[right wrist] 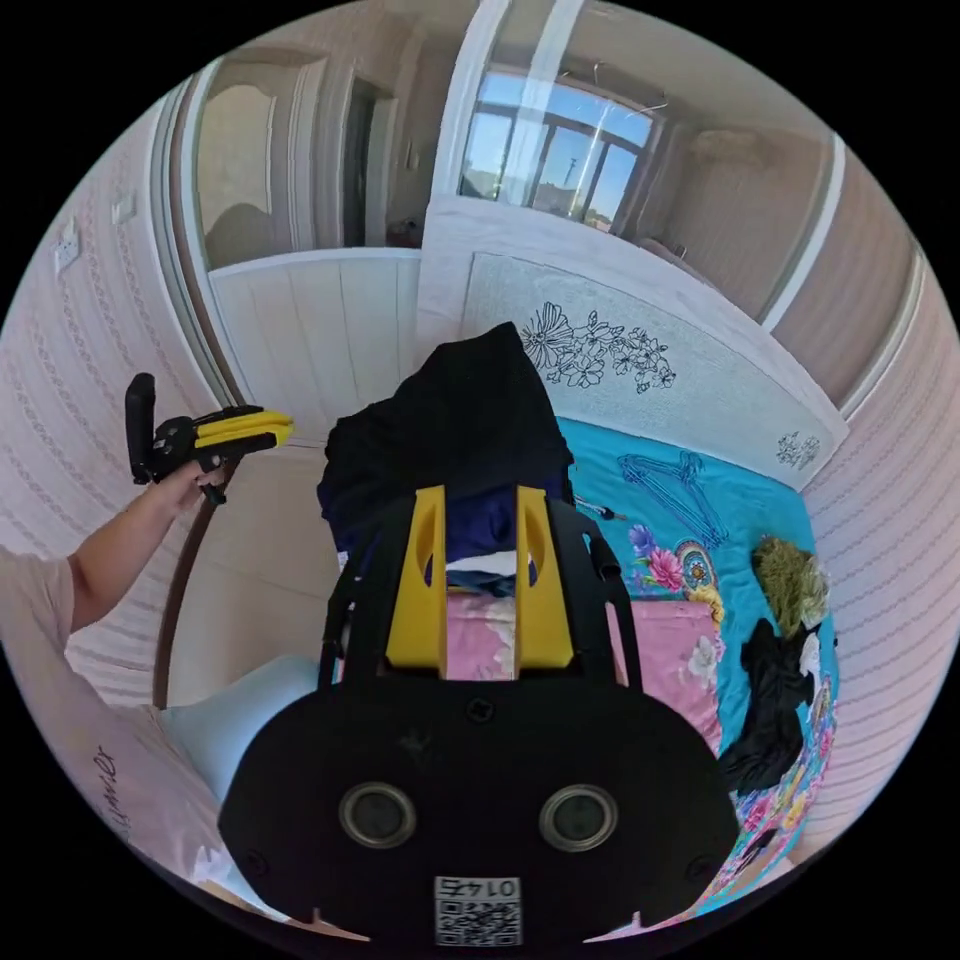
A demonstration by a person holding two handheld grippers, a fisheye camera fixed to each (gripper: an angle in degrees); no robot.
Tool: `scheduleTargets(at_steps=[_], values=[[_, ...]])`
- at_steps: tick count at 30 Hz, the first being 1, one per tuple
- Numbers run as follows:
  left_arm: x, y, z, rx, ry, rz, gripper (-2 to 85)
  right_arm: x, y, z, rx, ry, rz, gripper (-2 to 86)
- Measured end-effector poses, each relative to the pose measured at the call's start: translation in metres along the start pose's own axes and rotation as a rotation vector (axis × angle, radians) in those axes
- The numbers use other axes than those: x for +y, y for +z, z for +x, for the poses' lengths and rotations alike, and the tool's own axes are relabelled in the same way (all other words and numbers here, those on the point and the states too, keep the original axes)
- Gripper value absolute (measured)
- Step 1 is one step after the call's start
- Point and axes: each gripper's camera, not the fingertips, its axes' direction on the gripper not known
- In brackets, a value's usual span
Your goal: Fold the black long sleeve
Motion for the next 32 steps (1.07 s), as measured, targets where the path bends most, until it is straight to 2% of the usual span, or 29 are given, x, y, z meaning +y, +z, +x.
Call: scheduleTargets(at_steps=[3, 8, 13, 15, 19, 22, 24, 28, 32], values=[[0.033, -0.04, 0.069, 0.091, 0.183, 0.026, -0.3, 0.116, -0.07, -0.004, 0.127, 0.05, -0.035, 9.4], [0.072, -0.085, 0.194, 0.327, 0.354, 0.177, 2.6, 0.328, -0.211, -0.007, 0.112, 0.453, -0.054, 8.0], [0.1, -0.114, 0.389, 0.523, 0.779, 0.299, 5.5, 0.521, -0.391, -0.058, 0.434, 0.967, -0.078, 7.3], [0.111, -0.13, 0.447, 0.558, 0.803, 0.41, 5.5, 0.57, -0.44, -0.08, 0.529, 1.106, -0.092, 7.4], [0.128, -0.167, 0.578, 0.852, 0.915, 0.521, 5.7, 0.658, -0.537, -0.128, 0.71, 1.357, -0.039, 8.1], [0.149, -0.183, 0.671, 1.006, 1.03, 0.502, 6.2, 0.711, -0.589, -0.14, 0.775, 1.503, -0.043, 9.2], [0.163, -0.189, 0.721, 1.106, 1.029, 0.475, 6.2, 0.736, -0.617, -0.134, 0.8, 1.541, -0.07, 9.8], [0.201, -0.188, 0.833, 1.26, 1.003, 0.355, 4.9, 0.78, -0.685, -0.085, 0.847, 1.555, -0.123, 10.7], [0.238, -0.176, 0.938, 1.352, 1.061, 0.218, 4.8, 0.819, -0.75, -0.029, 0.828, 1.616, -0.054, 11.3]])
